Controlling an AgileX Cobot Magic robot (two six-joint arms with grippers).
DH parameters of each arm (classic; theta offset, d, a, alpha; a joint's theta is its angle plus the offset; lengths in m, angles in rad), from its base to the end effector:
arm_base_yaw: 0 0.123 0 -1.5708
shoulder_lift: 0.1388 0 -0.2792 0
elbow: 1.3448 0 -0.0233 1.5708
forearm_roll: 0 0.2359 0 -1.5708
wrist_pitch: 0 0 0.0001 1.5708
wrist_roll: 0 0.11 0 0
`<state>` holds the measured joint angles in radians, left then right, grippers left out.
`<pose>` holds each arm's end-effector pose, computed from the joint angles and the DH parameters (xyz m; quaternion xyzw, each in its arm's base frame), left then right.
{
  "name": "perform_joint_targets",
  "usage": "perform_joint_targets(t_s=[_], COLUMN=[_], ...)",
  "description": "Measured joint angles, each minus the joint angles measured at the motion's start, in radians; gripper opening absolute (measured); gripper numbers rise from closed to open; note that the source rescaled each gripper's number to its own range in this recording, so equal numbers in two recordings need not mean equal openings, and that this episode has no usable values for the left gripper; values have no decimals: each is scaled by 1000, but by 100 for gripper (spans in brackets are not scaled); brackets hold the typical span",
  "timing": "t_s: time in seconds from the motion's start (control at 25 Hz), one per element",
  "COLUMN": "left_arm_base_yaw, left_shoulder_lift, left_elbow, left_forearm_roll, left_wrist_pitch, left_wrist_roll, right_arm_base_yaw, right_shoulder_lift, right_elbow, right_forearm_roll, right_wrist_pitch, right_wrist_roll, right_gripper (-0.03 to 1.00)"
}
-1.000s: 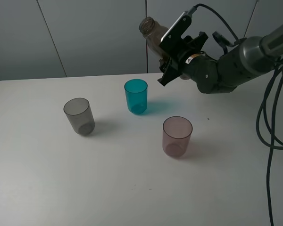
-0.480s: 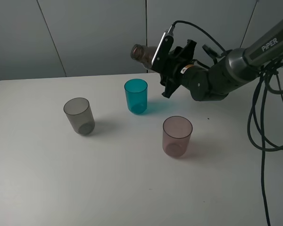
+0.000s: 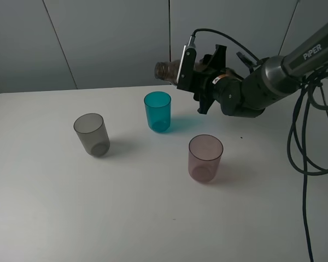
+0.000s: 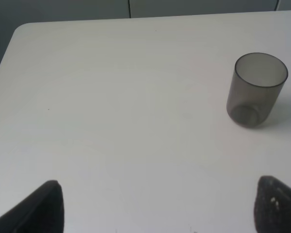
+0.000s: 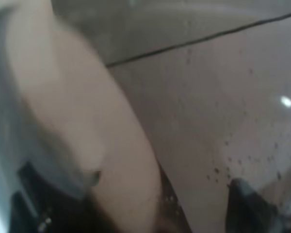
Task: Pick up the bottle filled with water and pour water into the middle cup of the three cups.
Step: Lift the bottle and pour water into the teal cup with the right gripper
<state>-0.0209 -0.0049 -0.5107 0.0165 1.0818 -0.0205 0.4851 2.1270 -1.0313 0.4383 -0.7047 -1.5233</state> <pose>0.0020 0.0016 0.2624 -0.0003 0.8546 -0.0025 0.5192 0.3887 0.1708 0.1137 -0.5474 0.6052 -0.3001 0.4940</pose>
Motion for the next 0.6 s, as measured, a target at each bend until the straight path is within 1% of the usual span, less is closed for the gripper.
perform_joint_targets(t_s=[0.24, 0.6], left_arm_base_yaw=[0, 0], left_shoulder_lift=[0, 0], left_elbow=[0, 0], left_forearm_roll=[0, 0], left_wrist_pitch=[0, 0], left_wrist_roll=[0, 0], right_arm_base_yaw=[0, -6], right_shoulder_lift=[0, 0], right_elbow=[0, 0], right_forearm_roll=[47, 47], right_wrist_pitch=[-6, -10], right_wrist_roll=[-127, -242], right_gripper=[3, 3])
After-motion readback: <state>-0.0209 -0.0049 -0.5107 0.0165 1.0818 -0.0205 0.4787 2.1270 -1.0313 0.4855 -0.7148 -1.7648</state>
